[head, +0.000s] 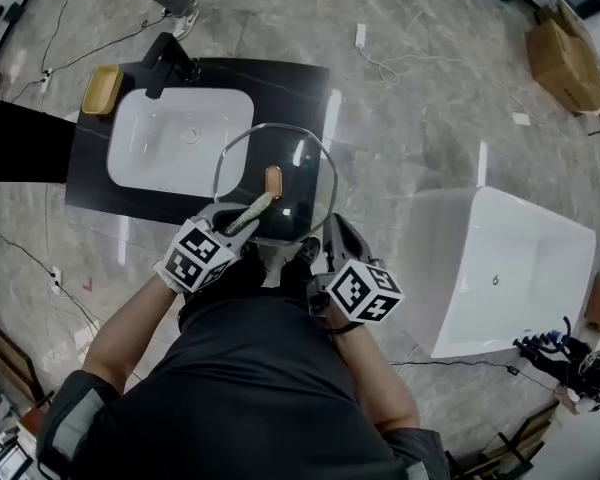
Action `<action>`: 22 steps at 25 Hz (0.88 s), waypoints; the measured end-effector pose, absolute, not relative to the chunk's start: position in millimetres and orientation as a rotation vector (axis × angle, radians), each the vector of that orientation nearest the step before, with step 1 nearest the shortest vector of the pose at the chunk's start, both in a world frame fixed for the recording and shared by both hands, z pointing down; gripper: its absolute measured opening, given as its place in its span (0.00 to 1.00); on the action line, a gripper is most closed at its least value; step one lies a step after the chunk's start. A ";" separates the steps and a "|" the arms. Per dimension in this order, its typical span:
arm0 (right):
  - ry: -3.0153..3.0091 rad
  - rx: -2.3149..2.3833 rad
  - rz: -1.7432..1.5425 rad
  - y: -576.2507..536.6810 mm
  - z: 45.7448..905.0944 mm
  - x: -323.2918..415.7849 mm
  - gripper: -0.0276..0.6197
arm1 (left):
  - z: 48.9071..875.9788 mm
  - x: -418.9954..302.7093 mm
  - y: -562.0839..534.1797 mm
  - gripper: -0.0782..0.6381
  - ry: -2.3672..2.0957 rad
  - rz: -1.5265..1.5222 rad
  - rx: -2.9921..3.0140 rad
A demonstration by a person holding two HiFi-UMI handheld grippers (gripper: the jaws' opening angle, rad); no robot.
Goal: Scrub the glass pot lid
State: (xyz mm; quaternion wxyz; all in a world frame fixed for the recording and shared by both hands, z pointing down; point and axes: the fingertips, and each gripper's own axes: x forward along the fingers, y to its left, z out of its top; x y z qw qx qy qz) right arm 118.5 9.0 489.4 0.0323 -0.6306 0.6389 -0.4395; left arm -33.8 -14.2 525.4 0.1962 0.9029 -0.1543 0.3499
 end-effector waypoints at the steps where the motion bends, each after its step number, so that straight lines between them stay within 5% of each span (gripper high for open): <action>1: 1.992 -1.926 -1.358 6.2 488.7 115.2 0.05 | 529.9 -51.0 -24.0 0.21 -0.564 0.951 2.447; 8: 2.144 -1.827 -1.322 -39.5 479.3 113.1 0.05 | 571.0 -128.4 -65.9 0.21 -1.071 0.728 1.980; 22: 2.145 -1.795 -1.415 -16.5 501.9 149.1 0.05 | 618.0 -82.2 -43.9 0.21 -1.208 0.923 2.016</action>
